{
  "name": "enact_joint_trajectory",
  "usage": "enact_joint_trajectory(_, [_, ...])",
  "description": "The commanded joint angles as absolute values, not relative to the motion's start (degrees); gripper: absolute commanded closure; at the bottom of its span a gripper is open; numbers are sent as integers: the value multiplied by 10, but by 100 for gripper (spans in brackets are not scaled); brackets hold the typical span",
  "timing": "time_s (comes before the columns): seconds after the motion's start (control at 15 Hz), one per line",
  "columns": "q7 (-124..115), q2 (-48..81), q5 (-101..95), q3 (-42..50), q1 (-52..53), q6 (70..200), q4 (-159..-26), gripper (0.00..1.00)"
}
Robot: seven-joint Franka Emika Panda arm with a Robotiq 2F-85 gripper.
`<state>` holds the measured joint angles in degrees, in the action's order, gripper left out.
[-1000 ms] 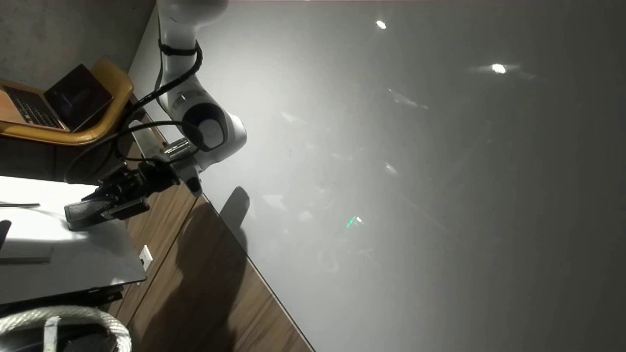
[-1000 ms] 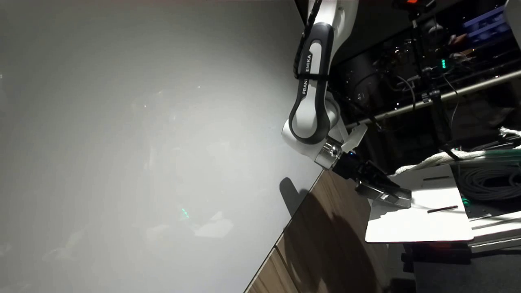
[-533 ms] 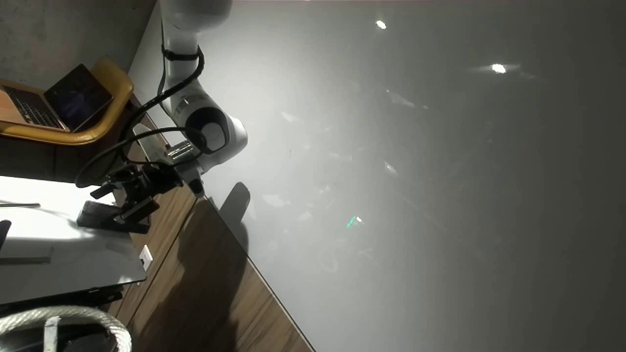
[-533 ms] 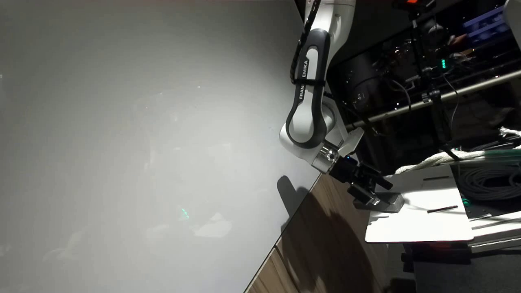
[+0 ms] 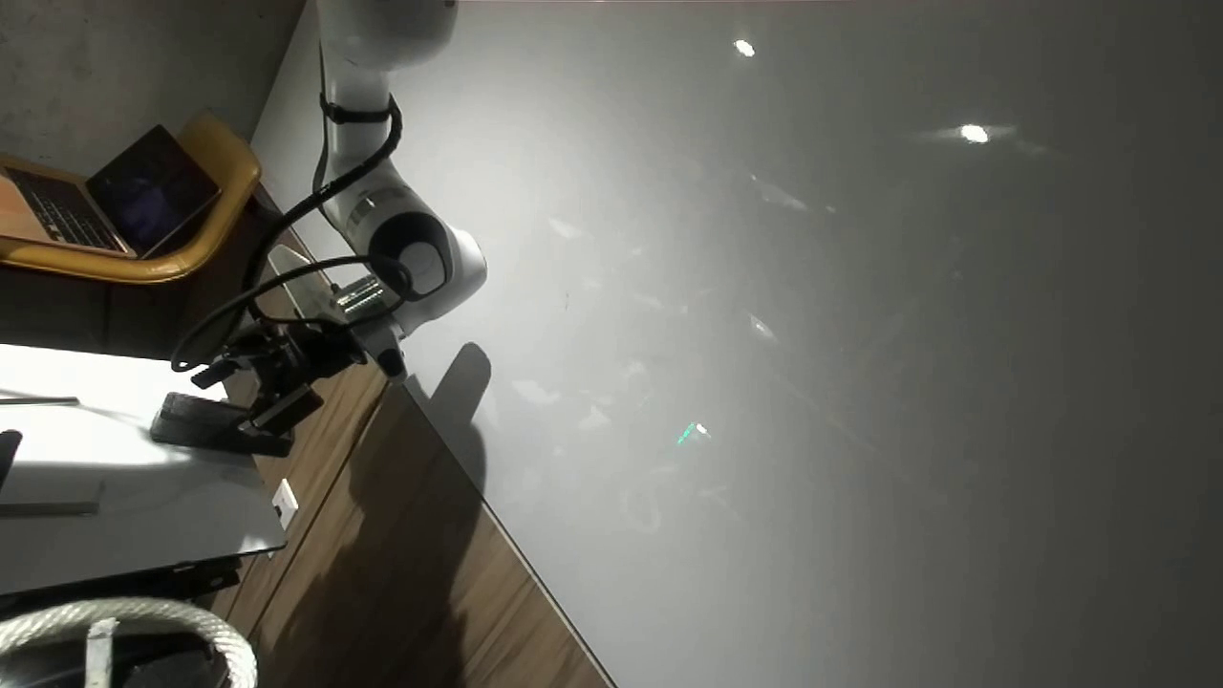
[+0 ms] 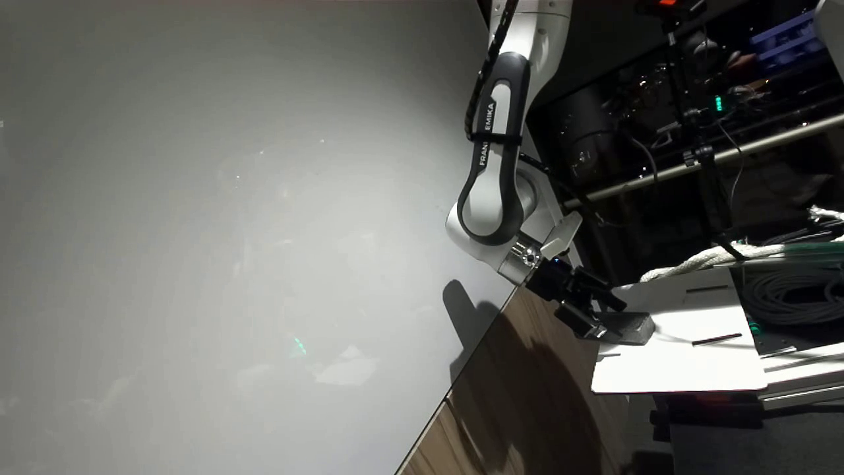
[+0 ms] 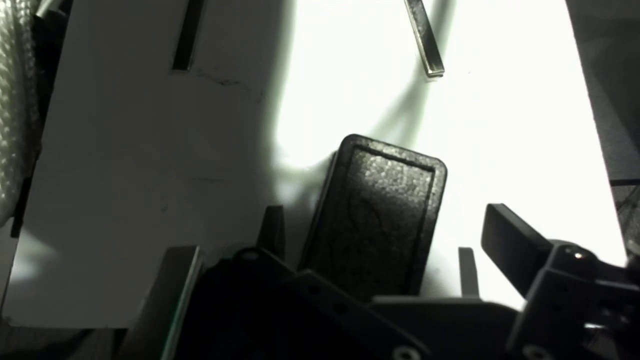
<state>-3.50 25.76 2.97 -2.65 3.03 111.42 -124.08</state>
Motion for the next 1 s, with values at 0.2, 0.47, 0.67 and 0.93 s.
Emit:
enact_joint_trajectory(0.2, [-65, 231, -60, -26, 83, 1148, -1263, 0])
enact_joint_trajectory(0.47, [-107, 220, -149, -15, 105, 1151, -1284, 0])
enact_joint_trajectory(0.67, [-126, 214, -184, -17, 106, 1154, -1297, 0])
enact_joint_trajectory(0.93, [-135, 205, -200, -24, 106, 1157, -1308, 0])
